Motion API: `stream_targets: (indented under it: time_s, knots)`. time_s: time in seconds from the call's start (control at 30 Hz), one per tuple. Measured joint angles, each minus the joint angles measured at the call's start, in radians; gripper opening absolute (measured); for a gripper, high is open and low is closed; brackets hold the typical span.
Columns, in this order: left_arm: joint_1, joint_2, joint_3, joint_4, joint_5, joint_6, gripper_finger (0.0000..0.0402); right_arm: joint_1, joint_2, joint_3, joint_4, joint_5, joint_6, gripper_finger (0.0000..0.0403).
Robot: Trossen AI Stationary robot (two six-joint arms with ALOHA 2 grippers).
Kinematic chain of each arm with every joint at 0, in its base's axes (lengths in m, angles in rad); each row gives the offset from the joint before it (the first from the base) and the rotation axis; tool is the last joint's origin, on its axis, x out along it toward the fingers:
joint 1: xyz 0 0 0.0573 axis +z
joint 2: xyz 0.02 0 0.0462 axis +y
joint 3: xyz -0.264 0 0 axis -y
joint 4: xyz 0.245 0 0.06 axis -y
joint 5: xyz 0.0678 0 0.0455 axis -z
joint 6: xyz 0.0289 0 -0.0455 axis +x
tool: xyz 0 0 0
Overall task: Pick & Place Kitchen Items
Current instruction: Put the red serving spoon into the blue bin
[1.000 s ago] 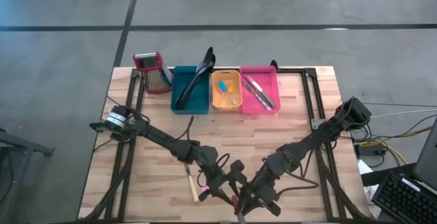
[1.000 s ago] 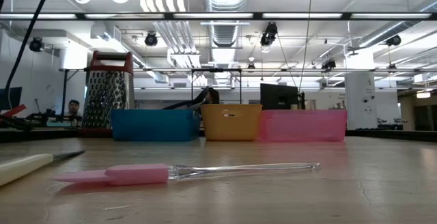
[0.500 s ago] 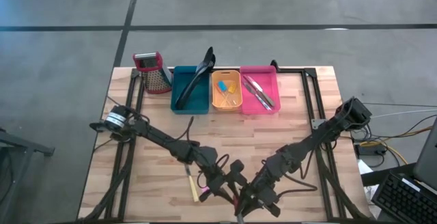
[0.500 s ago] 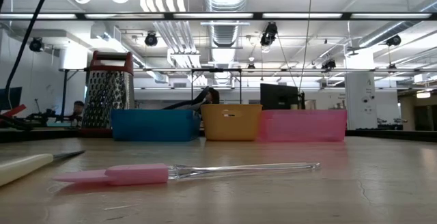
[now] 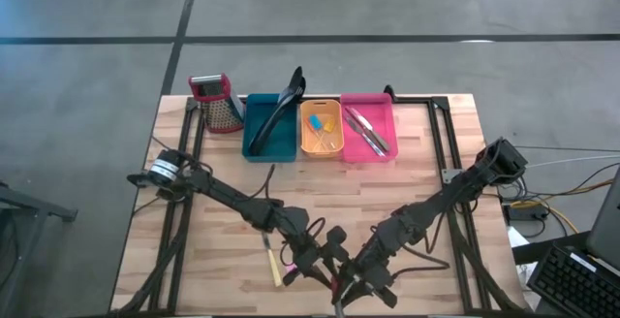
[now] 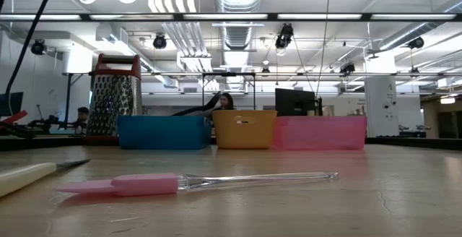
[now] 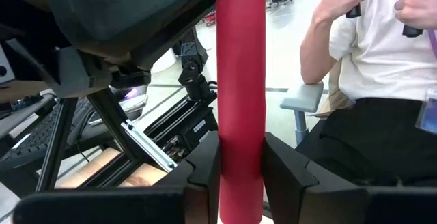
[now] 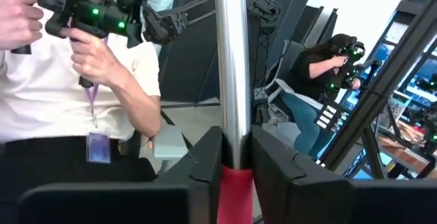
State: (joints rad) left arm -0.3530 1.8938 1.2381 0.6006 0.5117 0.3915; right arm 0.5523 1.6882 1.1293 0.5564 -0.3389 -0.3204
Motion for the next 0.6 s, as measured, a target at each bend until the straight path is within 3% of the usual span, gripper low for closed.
stream_targets:
  time_s: [0.23,0.47,0.6]
  knots:
    - [0.000,0.000,-0.001,-0.029,0.011,0.000,0.0081,0.019,-0.011,0.008,-0.006,-0.004,0.030,0.0141]
    - [-0.001,-0.097,-0.001,-0.213,-0.019,0.007,0.0081,0.016,-0.118,0.008,-0.261,0.007,0.105,0.0193]
    - [-0.013,-0.187,-0.001,-0.382,-0.120,0.023,0.0081,0.020,-0.167,-0.014,-0.350,0.130,0.133,0.0202]
